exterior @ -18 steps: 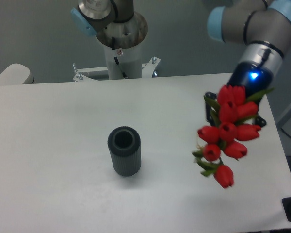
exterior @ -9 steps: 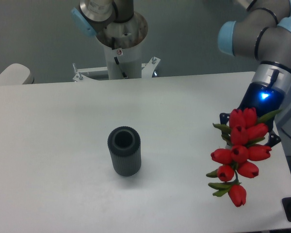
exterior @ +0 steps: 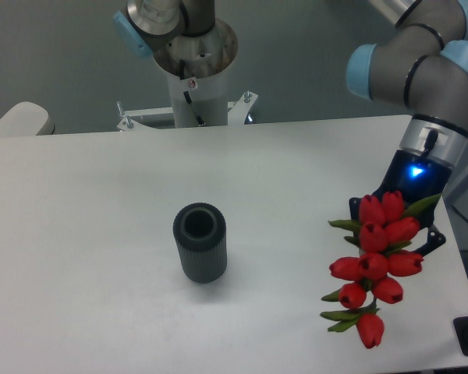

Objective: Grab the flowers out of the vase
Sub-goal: 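Carry the held tulips away from the vase and hold them aloft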

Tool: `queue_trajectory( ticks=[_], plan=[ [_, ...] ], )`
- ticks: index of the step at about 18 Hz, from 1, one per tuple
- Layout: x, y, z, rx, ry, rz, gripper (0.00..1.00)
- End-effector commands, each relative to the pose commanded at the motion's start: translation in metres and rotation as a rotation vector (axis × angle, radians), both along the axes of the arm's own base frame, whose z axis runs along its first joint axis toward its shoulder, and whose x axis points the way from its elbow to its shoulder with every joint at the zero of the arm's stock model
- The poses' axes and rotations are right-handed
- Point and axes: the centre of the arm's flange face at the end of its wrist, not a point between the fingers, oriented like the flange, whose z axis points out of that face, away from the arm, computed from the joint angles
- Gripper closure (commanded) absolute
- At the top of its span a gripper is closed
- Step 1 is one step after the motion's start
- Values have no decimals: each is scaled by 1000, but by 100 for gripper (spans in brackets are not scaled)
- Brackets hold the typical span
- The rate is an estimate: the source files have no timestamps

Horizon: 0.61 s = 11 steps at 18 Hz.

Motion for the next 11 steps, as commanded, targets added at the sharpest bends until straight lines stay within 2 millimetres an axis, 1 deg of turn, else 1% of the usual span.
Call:
queue_trajectory(
  ticks=[11],
  plan=[
    [6, -4, 2, -6, -7, 3, 73]
  ],
)
